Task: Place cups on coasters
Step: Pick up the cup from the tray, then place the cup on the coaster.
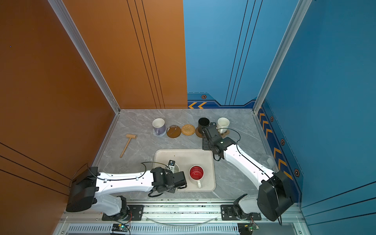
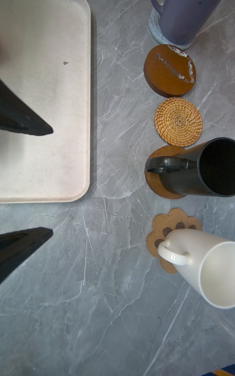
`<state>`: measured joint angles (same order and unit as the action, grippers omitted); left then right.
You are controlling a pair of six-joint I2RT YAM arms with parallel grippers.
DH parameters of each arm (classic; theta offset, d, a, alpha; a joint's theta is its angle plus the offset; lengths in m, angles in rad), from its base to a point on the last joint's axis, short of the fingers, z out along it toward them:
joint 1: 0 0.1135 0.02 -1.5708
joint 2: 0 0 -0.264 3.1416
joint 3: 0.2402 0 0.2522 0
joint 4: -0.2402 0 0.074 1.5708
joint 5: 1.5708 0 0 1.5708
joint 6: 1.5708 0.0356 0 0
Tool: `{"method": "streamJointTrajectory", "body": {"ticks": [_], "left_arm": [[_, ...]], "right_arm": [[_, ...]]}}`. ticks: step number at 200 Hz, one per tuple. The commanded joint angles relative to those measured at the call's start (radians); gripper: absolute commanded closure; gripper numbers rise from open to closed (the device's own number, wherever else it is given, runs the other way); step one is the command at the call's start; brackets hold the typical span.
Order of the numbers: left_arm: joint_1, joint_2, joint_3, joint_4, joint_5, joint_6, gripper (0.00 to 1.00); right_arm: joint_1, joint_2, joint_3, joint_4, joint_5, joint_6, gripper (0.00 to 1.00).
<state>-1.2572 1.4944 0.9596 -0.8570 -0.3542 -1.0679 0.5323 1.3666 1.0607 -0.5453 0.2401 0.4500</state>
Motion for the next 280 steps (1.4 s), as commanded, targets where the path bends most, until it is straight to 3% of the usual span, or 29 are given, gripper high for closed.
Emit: {"method": "streamJointTrajectory", "body": {"ticks": [1,65,170,280], "left_arm": [[0.028,0.013,0.003,-0.027,-0.007,0.026,1.00],[0.105,-0.031,0.111,-0.029,-0.063,0.142,1.00],[0.287,0.148,0.432,-0.021,-0.121,0.412,1.00],[0.573,0.386,0.710,0.064,0.002,0.616,1.00]], "right_arm": [[-0.008,-0.023,-0.016,0.002,0.013,0.021,0.30],[-0.015,-0.038,-0.027,0.001,0.015,0.023,0.30],[-0.048,-0.077,-0.042,-0.002,0.009,0.024,0.30],[-0.069,-0.053,-0.014,-0.010,-0.024,0.041,0.30]]}}
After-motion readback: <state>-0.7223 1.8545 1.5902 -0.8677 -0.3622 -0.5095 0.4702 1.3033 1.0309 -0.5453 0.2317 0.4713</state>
